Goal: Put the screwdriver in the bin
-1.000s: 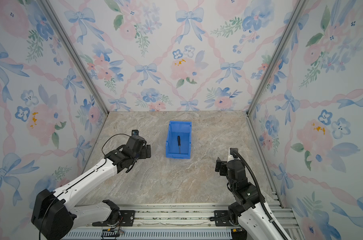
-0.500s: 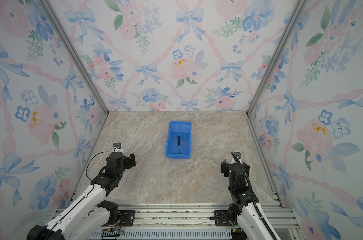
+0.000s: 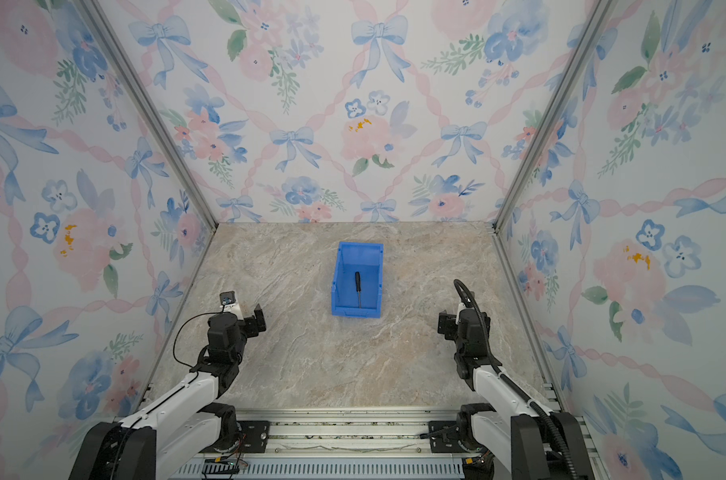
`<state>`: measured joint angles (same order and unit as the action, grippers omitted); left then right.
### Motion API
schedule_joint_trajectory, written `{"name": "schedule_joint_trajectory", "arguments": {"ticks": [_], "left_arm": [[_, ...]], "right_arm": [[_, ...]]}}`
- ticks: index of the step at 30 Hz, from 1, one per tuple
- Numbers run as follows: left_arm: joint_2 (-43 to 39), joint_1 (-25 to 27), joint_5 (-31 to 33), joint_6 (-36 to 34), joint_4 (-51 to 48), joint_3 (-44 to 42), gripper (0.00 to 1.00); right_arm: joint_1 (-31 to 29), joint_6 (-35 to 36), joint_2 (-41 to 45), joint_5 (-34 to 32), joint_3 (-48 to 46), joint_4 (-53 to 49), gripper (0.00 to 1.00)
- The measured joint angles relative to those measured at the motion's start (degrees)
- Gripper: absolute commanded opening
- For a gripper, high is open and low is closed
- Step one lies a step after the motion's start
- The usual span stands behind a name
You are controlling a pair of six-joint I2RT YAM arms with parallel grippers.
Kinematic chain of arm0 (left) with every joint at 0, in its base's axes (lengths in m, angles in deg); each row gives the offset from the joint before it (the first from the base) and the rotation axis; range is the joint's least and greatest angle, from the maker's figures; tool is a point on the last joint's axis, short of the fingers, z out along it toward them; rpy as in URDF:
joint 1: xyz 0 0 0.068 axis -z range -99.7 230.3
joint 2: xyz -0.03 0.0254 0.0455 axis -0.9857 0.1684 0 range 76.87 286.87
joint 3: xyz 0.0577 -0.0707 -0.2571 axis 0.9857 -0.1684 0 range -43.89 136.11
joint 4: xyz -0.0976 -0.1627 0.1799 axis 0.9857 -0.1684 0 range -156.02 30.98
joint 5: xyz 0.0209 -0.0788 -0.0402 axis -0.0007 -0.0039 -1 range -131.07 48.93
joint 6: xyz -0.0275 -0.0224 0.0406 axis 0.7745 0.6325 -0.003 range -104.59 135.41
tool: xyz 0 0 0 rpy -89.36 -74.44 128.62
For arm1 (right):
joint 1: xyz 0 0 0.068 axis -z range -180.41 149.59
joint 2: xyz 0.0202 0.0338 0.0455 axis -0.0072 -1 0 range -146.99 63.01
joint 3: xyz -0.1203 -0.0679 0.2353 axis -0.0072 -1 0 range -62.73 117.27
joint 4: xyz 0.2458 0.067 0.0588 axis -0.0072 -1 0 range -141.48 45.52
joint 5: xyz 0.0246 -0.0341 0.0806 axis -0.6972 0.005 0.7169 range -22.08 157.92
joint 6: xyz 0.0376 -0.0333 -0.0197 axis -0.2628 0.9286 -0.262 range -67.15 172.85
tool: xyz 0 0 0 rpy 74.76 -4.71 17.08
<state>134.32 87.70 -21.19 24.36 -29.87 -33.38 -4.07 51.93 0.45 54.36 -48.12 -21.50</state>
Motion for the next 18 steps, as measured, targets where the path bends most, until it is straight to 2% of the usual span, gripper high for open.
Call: {"name": "schedule_joint_trajectory", "arguments": {"ticks": [11, 18], "left_arm": [[8.2, -0.9, -1.4, -1.6, 13.9, -0.8, 0.98], [13.1, -1.7, -2.2, -2.8, 18.9, -0.6, 0.97]], "right_arm": [[2.1, 0.2, -12.7, 4.6, 6.4, 10.6, 0.97], [2.6, 0.3, -16.0, 7.4, 9.1, 11.8, 0.97]]}}
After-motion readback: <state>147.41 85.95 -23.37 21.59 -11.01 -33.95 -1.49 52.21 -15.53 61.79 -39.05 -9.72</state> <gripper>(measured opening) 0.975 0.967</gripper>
